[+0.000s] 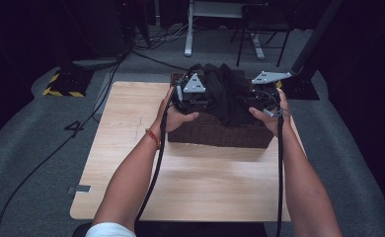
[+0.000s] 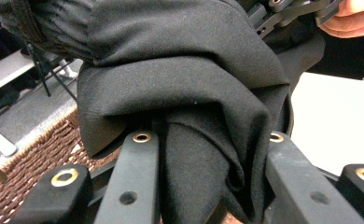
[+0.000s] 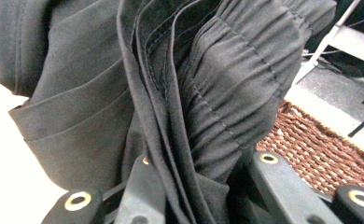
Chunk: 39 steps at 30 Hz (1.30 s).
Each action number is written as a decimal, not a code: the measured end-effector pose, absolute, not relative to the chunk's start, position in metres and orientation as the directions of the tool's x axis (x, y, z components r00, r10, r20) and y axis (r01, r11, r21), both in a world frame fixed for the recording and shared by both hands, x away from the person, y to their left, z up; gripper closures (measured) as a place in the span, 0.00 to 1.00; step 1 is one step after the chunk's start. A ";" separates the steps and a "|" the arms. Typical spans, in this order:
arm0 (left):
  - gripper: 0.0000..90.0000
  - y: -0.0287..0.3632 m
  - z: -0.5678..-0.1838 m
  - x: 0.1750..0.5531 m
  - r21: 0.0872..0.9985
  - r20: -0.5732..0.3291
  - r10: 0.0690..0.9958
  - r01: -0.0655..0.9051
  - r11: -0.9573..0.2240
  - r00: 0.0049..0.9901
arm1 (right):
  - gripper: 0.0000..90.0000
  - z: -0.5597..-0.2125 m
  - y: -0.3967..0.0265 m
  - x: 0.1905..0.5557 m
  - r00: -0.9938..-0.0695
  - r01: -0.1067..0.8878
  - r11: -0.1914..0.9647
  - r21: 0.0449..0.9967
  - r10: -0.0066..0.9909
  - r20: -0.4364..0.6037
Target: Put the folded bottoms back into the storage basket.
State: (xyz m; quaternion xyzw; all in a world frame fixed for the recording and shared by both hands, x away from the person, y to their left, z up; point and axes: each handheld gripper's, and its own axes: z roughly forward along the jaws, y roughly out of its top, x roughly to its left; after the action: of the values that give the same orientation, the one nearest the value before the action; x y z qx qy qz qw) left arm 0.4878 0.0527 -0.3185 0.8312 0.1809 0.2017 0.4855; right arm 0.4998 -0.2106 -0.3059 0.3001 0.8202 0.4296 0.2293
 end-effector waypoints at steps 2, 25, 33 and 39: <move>0.80 0.051 -0.324 0.493 0.881 0.150 0.503 0.116 -0.459 0.851 | 0.84 -0.308 -0.211 0.502 -0.713 0.301 0.451 0.840 0.691 -0.116; 0.78 0.031 -0.370 0.514 0.735 0.201 0.498 0.206 -0.646 0.844 | 0.83 -0.363 -0.209 0.527 -0.703 0.432 0.531 0.730 0.704 -0.096; 0.74 0.035 -0.383 0.514 0.674 0.213 0.512 0.254 -0.693 0.832 | 0.82 -0.373 -0.207 0.528 -0.708 0.485 0.558 0.674 0.702 -0.072; 0.70 0.037 -0.395 0.514 0.646 0.207 0.523 0.286 -0.708 0.827 | 0.79 -0.384 -0.203 0.530 -0.689 0.535 0.564 0.629 0.722 -0.061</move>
State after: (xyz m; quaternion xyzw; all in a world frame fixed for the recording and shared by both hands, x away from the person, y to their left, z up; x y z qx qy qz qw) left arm 0.5141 0.0370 -0.3950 0.9042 0.2238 0.1910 0.3097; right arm 0.5296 -0.2031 -0.3837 0.3613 0.8700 0.2961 0.1578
